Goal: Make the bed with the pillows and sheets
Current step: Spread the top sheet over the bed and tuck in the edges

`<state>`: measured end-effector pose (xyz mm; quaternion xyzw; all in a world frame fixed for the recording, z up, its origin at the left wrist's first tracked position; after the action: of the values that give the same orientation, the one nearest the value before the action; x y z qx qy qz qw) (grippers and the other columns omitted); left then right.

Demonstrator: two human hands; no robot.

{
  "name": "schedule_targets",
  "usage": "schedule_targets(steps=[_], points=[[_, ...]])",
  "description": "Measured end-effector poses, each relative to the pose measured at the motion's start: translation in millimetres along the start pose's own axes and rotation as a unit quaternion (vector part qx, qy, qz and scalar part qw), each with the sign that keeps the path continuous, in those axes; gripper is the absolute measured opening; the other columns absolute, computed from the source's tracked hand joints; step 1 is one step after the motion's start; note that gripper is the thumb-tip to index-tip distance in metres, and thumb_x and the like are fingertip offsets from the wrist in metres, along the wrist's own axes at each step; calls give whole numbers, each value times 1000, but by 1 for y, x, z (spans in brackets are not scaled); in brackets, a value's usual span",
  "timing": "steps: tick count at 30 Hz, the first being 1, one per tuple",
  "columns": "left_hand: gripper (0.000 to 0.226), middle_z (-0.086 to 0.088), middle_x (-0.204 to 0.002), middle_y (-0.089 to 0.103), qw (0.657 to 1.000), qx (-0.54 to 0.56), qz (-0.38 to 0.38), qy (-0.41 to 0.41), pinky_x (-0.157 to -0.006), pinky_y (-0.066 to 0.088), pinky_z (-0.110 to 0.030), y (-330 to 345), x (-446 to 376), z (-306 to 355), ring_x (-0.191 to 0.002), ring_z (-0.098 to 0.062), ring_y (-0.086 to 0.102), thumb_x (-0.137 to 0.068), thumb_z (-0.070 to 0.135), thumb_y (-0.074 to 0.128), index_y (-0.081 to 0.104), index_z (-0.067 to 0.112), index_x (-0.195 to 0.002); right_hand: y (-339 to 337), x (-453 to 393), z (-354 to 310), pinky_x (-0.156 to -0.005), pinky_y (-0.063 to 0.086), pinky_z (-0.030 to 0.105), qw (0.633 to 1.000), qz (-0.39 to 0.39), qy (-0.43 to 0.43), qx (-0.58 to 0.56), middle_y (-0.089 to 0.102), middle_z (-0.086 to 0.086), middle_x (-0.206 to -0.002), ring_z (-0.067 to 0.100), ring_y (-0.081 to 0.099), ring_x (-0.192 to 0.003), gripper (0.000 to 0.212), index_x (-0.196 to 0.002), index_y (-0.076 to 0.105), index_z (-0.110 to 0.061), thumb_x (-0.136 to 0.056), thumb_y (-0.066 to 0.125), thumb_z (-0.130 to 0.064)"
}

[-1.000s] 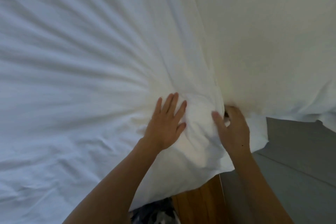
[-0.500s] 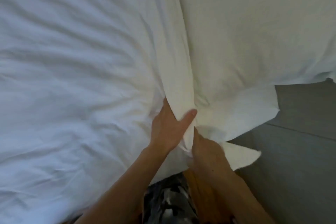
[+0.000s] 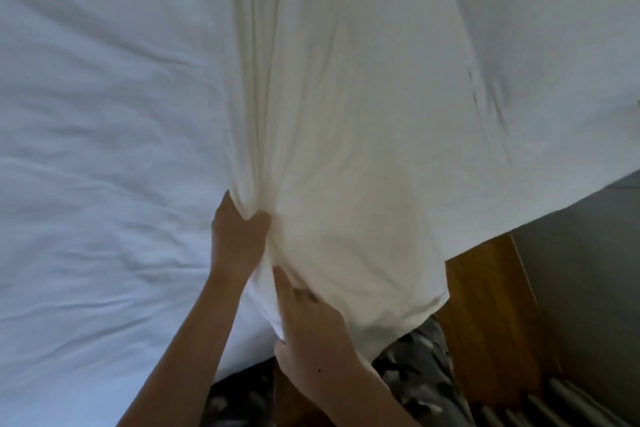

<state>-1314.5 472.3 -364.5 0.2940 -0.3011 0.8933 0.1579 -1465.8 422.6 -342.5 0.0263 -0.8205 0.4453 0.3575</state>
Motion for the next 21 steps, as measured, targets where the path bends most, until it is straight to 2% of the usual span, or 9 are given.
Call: schedule_targets(steps=[3, 6, 8, 11, 12, 14, 16, 18, 21], points=[[33, -6, -89, 62, 999, 8, 23, -33, -62, 42, -29, -89, -5, -67, -80, -26, 57, -77, 0, 60, 61, 10, -108, 52, 12, -87, -43, 45, 19, 999, 23, -47, 13, 65, -8, -79, 9, 61, -55, 105, -132, 49, -19, -33, 82, -24], [11, -10, -76, 59, 995, -34, 65, -63, -59, 41, -33, -171, -15, -136, -74, -34, 59, -83, 8, 62, 60, 6, -93, 131, 26, -174, -56, 54, 23, 996, -20, -69, 48, 66, -2, -93, 15, 65, -69, 96, -135, 46, -24, -49, 87, -29], [13, -13, -78, 62, 992, -65, 74, -83, -65, 44, -39, -204, -14, -172, -81, -40, 62, -82, 16, 64, 61, 9, -92, 175, 36, -206, -56, 55, 26, 993, -45, -67, 84, 67, 2, -99, 17, 65, -68, 86, -131, 48, -30, -54, 87, -35], [28, -9, -96, 68, 986, -107, 97, -87, -77, 47, -41, -228, -1, -196, -92, -35, 62, -85, 11, 57, 61, 15, -112, 232, 66, -239, -50, 51, 24, 972, -161, -123, 117, 70, 2, -103, 16, 65, -65, 57, -98, 68, -35, -44, 86, -45], [33, -7, -97, 68, 985, -100, 114, -88, -77, 48, -39, -232, 3, -201, -91, -34, 62, -84, 5, 54, 59, 15, -115, 235, 76, -246, -55, 52, 26, 964, -196, -141, 113, 69, 4, -103, 19, 66, -71, 45, -89, 70, -31, -49, 83, -47], [36, -2, -96, 66, 983, -53, 143, -98, -72, 46, -36, -235, 16, -210, -86, -28, 60, -84, 1, 50, 59, 15, -115, 231, 90, -252, -71, 52, 36, 954, -215, -193, 76, 59, 9, -101, 28, 62, -88, 28, -97, 65, -18, -77, 66, -37], [27, -1, -90, 65, 981, -27, 167, -94, -71, 45, -36, -233, 23, -219, -81, -27, 58, -89, 8, 49, 59, 17, -112, 199, 81, -245, -71, 50, 33, 960, -126, -247, 45, 56, 7, -97, 25, 57, -87, 21, -102, 61, -15, -87, 51, -24], [13, -3, -78, 61, 980, -60, 168, -85, -68, 42, -37, -227, 24, -220, -74, -30, 54, -95, 20, 46, 59, 17, -97, 147, 58, -219, -69, 51, 28, 970, 12, -241, -12, 61, 2, -98, 19, 57, -87, 24, -104, 61, -17, -83, 50, -21], [34, -2, -58, 45, 981, -46, 175, -72, -55, 31, -35, -221, 23, -213, -57, -24, 40, -97, 21, 43, 42, 15, -64, 81, 17, -167, -82, 54, 34, 963, 190, -192, -1, 64, 5, -107, 24, 59, -98, 30, -112, 63, -13, -86, 48, -18]])
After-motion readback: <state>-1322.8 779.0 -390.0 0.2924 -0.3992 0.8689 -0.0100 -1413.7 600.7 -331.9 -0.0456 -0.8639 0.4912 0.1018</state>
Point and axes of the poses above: each hand's wrist, its own x-axis away from the middle knuckle, its own y-axis out of the palm, z = x × y, the point moved 10 cm from there along -x, towards the middle knuckle
